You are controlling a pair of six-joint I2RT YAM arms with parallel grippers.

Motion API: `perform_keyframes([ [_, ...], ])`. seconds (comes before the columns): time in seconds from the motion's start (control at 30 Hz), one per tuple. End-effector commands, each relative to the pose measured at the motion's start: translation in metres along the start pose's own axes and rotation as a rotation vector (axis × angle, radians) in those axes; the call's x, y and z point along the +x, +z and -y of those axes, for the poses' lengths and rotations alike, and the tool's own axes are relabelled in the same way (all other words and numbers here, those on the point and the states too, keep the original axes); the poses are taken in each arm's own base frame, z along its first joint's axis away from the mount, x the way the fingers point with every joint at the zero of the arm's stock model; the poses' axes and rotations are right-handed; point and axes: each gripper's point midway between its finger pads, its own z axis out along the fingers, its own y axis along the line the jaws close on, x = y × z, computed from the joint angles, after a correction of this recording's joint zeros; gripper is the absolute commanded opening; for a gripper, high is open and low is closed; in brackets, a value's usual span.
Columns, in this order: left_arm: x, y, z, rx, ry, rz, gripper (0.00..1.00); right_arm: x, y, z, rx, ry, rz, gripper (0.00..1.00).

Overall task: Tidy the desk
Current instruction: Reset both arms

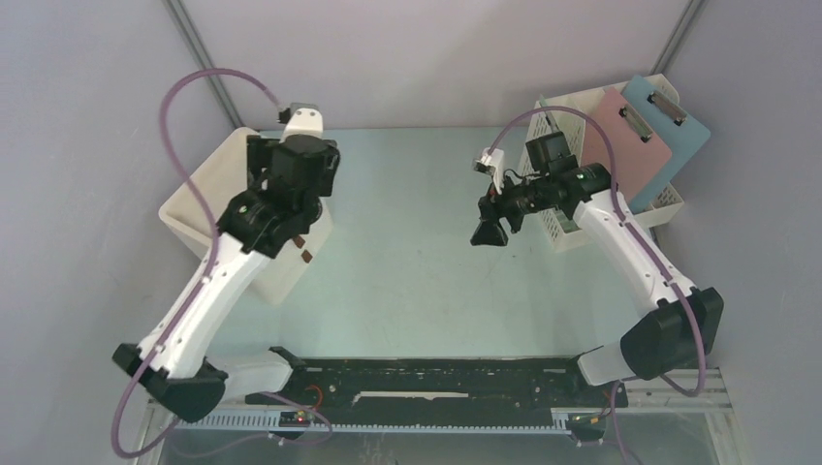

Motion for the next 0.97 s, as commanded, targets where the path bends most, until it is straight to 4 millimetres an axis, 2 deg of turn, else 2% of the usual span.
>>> perform_keyframes([
  [0.0, -0.041, -0.039, -0.019, 0.156, -0.134, 0.158, 1.00, -0.039, -0.037, 0.017, 0.201, -0.066, 0.088, 0.80],
  [0.07, -0.051, -0.051, -0.021, 0.228, -0.208, 0.210, 1.00, -0.054, -0.059, 0.029, 0.308, -0.077, 0.129, 0.85],
  [0.23, -0.068, -0.073, -0.031, 0.401, -0.395, 0.277, 1.00, -0.102, -0.138, 0.056, 0.518, 0.005, 0.343, 0.99],
  [0.33, -0.074, -0.080, -0.034, 0.478, -0.471, 0.306, 1.00, -0.127, -0.186, 0.058, 0.595, 0.075, 0.502, 1.00],
  [0.43, -0.076, -0.082, -0.036, 0.534, -0.523, 0.320, 1.00, -0.139, -0.231, 0.062, 0.735, 0.125, 0.604, 1.00],
  [0.6, -0.081, -0.090, -0.039, 0.594, -0.561, 0.353, 1.00, -0.149, -0.269, 0.039, 0.825, 0.071, 0.645, 1.00],
  [0.73, -0.083, -0.097, -0.044, 0.601, -0.567, 0.377, 1.00, -0.156, -0.298, 0.025, 0.933, 0.152, 0.744, 1.00],
  [0.8, -0.084, -0.099, -0.045, 0.601, -0.568, 0.385, 1.00, -0.157, -0.307, 0.018, 0.969, 0.135, 0.754, 1.00],
  [0.93, -0.083, -0.105, -0.047, 0.608, -0.568, 0.402, 1.00, -0.150, -0.303, 0.012, 0.966, 0.102, 0.721, 1.00],
])
